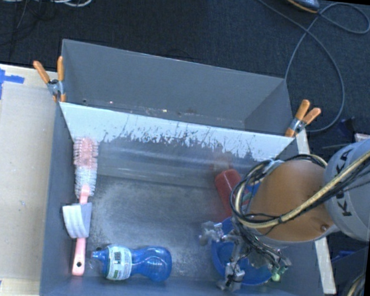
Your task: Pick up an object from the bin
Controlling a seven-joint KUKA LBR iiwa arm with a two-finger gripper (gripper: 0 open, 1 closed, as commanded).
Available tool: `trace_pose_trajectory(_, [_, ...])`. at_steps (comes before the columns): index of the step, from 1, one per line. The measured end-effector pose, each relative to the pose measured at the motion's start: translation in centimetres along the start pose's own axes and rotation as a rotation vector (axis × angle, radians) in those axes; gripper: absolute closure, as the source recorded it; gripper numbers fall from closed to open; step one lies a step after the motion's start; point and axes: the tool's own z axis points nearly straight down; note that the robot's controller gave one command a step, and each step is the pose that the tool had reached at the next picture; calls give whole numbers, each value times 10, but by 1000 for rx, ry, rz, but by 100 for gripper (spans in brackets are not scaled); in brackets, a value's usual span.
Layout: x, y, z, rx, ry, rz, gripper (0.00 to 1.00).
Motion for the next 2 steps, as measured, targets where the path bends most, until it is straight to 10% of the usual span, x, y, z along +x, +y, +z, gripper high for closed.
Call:
trace_pose_trajectory(1, [-72, 40, 32, 0, -3, -43, 0])
trace_pose_trajectory(2, [-28, 32, 34, 3, -7, -247, 0])
